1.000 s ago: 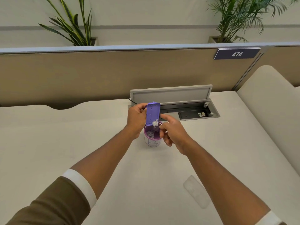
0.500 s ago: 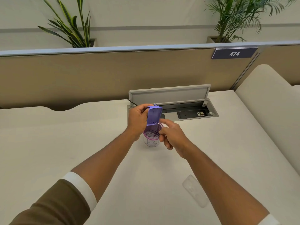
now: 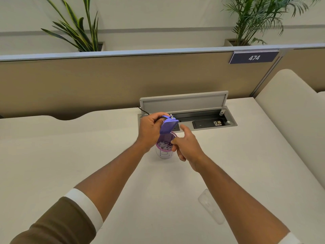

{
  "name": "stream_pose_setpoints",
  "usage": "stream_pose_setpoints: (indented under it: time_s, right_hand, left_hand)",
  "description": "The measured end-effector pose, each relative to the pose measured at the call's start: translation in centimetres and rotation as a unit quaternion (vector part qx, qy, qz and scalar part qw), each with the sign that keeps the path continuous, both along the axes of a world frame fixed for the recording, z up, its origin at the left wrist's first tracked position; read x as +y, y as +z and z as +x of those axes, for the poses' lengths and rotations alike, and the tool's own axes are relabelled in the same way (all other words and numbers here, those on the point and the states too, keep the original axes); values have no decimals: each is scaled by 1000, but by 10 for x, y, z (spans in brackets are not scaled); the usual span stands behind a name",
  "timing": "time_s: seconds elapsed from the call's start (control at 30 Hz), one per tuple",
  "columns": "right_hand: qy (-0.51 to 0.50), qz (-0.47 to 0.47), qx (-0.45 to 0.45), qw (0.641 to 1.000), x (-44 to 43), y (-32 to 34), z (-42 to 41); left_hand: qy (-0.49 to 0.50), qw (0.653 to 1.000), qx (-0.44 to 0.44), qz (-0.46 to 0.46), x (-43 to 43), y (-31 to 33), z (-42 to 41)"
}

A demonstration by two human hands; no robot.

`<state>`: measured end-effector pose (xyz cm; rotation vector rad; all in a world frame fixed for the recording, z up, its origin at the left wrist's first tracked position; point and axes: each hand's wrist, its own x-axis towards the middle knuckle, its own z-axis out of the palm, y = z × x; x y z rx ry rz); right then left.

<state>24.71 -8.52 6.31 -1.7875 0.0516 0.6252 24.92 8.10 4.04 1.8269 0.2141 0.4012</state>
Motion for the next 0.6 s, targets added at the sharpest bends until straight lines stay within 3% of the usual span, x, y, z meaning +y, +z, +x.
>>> stream_pose_setpoints:
  time_s: [0.1, 0.3, 0.47, 0.6]
  right_hand:
    - [47, -5, -5, 999, 1, 3, -3]
    - [-21, -26, -12, 999, 3, 1, -2]
    - [80, -6, -27, 996, -1, 4, -2]
    - [9, -11, -29, 999, 0, 5, -1]
  left_hand:
    - [-14, 1000, -19, 21, -2, 1, -3]
    - [7, 1000, -7, -8, -3, 1, -3]
    - [5, 1000, -12, -27, -2, 5, -5]
    - [9, 999, -4, -38, -1, 6, -6]
